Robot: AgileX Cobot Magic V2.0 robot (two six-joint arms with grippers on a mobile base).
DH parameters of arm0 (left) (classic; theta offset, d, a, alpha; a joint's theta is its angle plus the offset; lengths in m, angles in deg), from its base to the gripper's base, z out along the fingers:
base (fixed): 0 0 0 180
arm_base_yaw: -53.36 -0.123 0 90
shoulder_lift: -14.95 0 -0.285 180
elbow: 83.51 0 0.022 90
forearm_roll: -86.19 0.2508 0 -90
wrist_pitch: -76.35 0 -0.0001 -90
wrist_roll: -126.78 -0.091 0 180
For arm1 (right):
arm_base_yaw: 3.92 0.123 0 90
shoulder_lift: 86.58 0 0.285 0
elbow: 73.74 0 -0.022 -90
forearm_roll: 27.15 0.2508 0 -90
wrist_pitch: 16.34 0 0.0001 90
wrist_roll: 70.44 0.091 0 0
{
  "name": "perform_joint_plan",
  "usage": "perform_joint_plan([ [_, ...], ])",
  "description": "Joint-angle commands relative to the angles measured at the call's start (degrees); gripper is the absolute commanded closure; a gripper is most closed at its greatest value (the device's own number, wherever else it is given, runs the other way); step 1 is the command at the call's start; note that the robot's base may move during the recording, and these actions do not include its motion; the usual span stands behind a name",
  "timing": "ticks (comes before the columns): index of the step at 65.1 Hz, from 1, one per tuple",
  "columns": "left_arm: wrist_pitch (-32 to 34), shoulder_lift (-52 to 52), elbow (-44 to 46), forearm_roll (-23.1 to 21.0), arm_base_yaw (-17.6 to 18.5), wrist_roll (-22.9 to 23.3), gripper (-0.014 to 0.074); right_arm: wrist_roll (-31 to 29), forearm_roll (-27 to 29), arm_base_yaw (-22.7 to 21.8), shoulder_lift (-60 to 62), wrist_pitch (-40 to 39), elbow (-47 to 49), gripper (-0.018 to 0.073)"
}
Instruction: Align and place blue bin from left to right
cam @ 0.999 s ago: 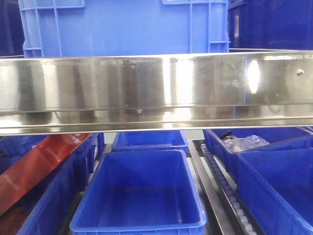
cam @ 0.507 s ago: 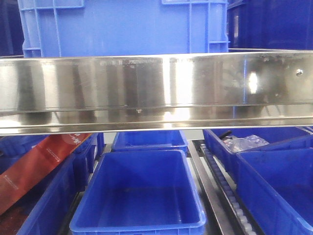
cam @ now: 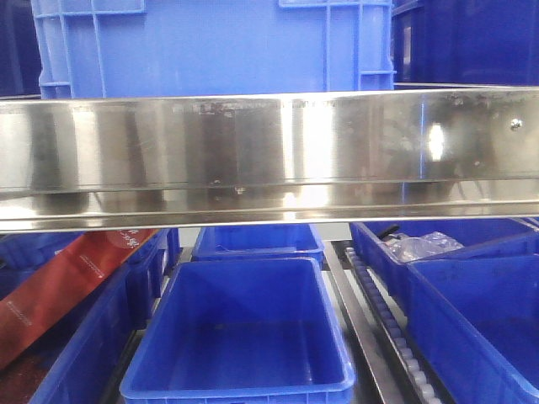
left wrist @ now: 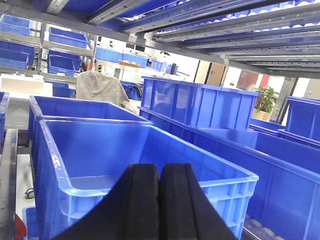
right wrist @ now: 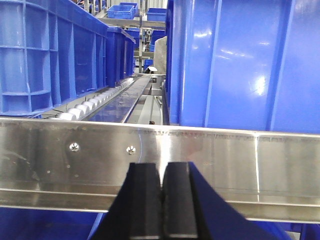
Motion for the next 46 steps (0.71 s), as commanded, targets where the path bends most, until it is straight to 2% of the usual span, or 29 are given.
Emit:
perform_joint_plan([
  [1, 1.12, -0.48, 0.18, 0.16, 0.41, 0.06, 0.0707, -0.14, 0.26, -0.29, 0.39, -1.59, 0.04, 0.0638],
  [29, 1.0, -0.48, 0.18, 0.26, 0.41, 0.06, 0.0707, -0.14, 0.26, -0.29, 0.39, -1.59, 0.04, 0.0638],
  [38, -3.52, -0.89, -0.88, -0.24, 0.17, 0.06, 0.0707, -0.14, 0.26, -0.29, 0.39, -1.59, 0.04, 0.0638],
  [40, -4.29, -1.22, -1.67, -1.78, -0.43, -1.11, 0.0707, -0.14, 0.26, -0.29, 0.39, -1.59, 0.04, 0.0638],
  [46, -3.41, -3.01, -4.79, -8.99, -3.19, -10.16, 0.0707, -0.14, 0.26, -0.29, 0.39, -1.59, 0.04, 0.0638],
])
